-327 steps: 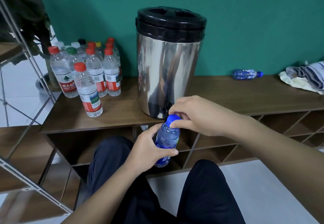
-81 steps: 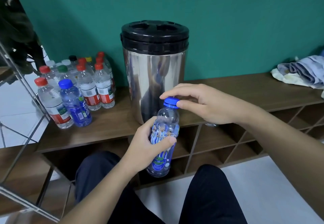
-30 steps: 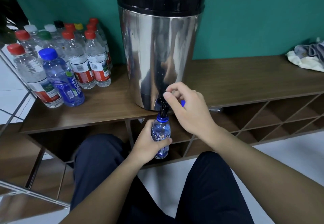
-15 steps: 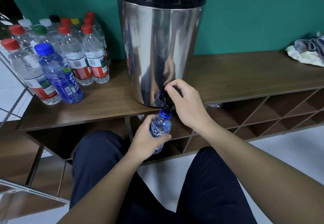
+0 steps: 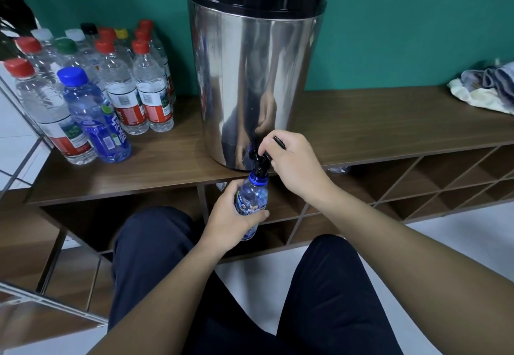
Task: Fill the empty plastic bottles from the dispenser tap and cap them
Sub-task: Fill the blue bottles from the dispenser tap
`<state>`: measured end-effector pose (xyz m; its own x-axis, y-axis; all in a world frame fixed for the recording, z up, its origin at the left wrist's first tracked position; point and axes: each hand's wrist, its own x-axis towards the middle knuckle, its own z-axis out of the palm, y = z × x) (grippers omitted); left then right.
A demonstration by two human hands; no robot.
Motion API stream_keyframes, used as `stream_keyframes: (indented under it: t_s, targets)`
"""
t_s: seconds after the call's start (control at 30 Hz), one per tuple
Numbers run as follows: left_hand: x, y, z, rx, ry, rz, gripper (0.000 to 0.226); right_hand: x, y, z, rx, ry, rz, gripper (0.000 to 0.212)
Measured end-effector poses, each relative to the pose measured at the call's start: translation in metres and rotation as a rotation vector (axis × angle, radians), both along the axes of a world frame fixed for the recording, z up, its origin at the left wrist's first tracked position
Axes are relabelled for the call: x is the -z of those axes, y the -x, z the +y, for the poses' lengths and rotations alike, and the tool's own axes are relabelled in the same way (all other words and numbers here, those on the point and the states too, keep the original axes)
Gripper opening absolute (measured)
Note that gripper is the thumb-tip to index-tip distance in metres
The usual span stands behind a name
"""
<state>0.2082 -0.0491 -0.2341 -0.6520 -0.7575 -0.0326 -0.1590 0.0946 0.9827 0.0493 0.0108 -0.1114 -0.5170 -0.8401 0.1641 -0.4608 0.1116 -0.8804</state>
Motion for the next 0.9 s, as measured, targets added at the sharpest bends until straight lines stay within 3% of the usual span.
stream_keyframes:
  t_s: [0.13,0.23,0.3,0.53,0.9]
  targets:
    - [0.0,0.0,0.0,0.001,0.006,0.007,0.069,0.004,0.0,-0.001,0.039,-0.003,-0.166,0.03]
    - [0.001,0.0,-0.001,0.007,-0.001,0.003,0.07,0.013,0.003,0.001,0.052,0.014,-0.487,0.026]
    - [0.0,0.0,0.0,0.015,-0.001,-0.002,0.071,0.018,0.007,0.004,0.037,0.025,-0.596,0.019]
    - [-0.002,-0.001,0.002,-0.004,-0.001,0.02,0.068,0.022,0.005,0.006,0.046,-0.054,-0.246,0.025]
    - [-0.001,-0.001,0.004,-0.03,0.003,0.045,0.068,0.039,0.001,-0.001,0.034,0.064,-0.318,0.026]
